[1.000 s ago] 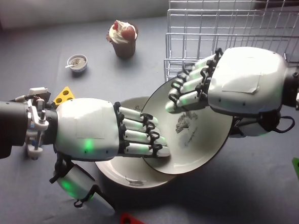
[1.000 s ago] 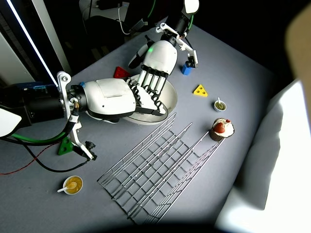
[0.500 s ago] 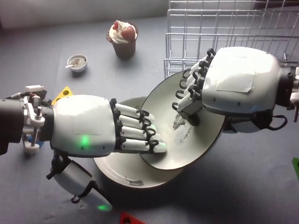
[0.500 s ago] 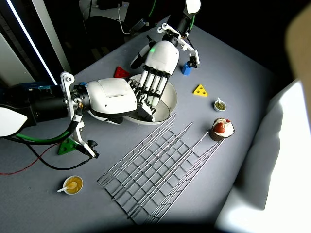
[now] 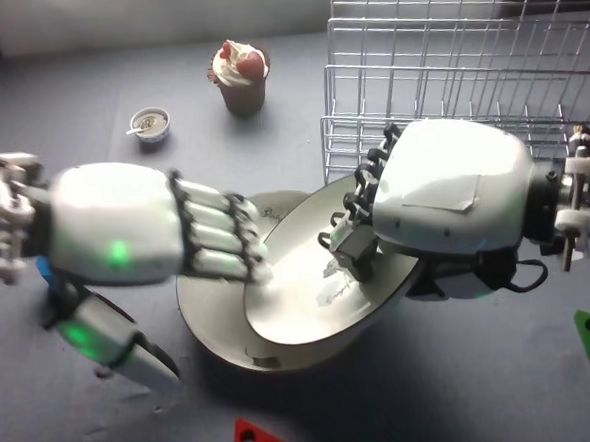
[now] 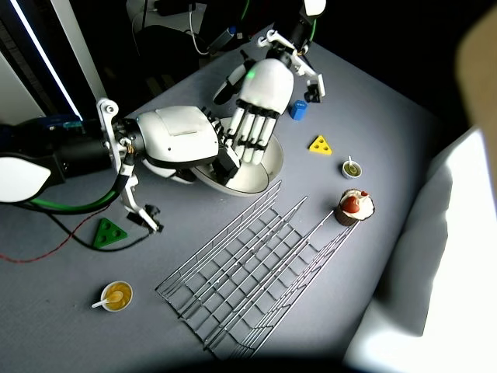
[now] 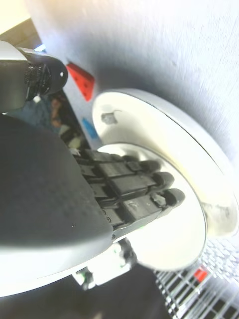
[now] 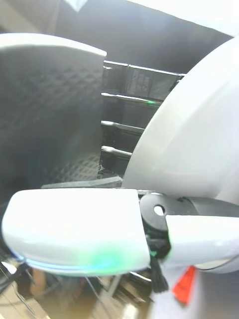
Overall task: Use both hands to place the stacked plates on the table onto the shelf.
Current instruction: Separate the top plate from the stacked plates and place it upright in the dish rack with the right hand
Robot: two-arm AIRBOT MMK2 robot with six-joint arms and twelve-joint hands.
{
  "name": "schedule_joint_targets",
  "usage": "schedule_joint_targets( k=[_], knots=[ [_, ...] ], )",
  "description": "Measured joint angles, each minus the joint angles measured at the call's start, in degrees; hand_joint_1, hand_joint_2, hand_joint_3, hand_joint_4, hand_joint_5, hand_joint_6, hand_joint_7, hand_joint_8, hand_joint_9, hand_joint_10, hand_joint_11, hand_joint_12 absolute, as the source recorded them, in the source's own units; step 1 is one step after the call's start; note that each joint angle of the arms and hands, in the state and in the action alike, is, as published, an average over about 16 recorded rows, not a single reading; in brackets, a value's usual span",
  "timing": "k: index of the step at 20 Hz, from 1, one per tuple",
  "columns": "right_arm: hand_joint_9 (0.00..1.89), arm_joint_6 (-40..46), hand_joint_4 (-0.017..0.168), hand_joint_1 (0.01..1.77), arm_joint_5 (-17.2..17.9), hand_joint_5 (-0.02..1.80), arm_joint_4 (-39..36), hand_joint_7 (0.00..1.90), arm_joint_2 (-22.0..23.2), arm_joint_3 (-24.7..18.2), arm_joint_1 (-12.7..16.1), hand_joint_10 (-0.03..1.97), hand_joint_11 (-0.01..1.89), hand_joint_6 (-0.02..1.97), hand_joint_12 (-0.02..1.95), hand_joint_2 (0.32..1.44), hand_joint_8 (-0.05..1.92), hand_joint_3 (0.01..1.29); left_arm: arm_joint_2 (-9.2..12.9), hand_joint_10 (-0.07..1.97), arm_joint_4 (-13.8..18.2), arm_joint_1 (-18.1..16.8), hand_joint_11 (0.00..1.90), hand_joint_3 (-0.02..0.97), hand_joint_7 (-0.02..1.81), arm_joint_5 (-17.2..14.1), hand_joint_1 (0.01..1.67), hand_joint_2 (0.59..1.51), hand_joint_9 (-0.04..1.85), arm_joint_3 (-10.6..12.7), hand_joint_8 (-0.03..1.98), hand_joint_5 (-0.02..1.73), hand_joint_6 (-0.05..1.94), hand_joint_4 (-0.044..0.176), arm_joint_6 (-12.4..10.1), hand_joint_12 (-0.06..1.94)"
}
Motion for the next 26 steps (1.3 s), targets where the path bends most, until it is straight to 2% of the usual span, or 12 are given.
schedule_joint_targets(
  k=[7, 10, 14, 20, 26],
  knots=[
    [1.13, 1.3, -0.01, 1.38, -0.8, 1.0, 0.6, 1.14, 1.3, -3.9, -0.3, 0.52, 1.03, 0.75, 1.22, 0.86, 0.31, 0.01, 6.8, 0.02, -4.4, -0.4, 0.22, 0.017, 0.26, -3.7, 0.06, 1.02, 0.25, 0.2, 0.0, 0.21, 0.01, 0.001, -1.0, 0.01],
    [1.14, 3.2, -0.01, 1.38, -1.4, 1.0, 0.5, 1.15, 2.1, -5.4, 0.0, 0.53, 1.03, 0.75, 1.26, 0.86, 0.33, 0.01, 9.5, 0.02, -5.2, -0.5, 0.22, 0.017, 0.25, -5.4, 0.05, 1.02, 0.24, 0.5, 0.0, 0.21, 0.01, 0.0, -1.6, 0.01],
    [1.15, 7.4, -0.008, 1.4, -2.4, 1.01, 0.3, 1.17, 3.4, -7.0, 1.5, 0.54, 1.02, 0.78, 1.28, 0.87, 0.33, 0.01, 11.9, 0.02, -5.6, -0.5, 0.21, 0.017, 0.24, -7.1, 0.04, 1.02, 0.23, 1.3, 0.0, 0.2, 0.01, 0.0, -2.5, 0.01],
    [1.18, 17.5, -0.004, 1.44, -3.9, 1.03, -1.1, 1.2, 5.3, -8.4, 5.2, 0.53, 1.02, 0.8, 1.28, 0.88, 0.3, 0.01, 13.8, 0.02, -6.4, -0.1, 0.2, 0.017, 0.22, -8.7, 0.03, 1.02, 0.21, 2.9, 0.0, 0.19, 0.01, 0.0, -3.5, 0.01],
    [1.22, 29.0, -0.002, 1.48, -4.5, 1.05, -3.0, 1.22, 6.8, -8.2, 9.3, 0.51, 1.03, 0.8, 1.26, 0.88, 0.28, 0.01, 13.0, 0.02, -7.9, 0.8, 0.19, 0.017, 0.21, -10.4, 0.03, 1.021, 0.2, 5.9, 0.0, 0.18, 0.01, 0.0, -4.2, 0.01]
  ],
)
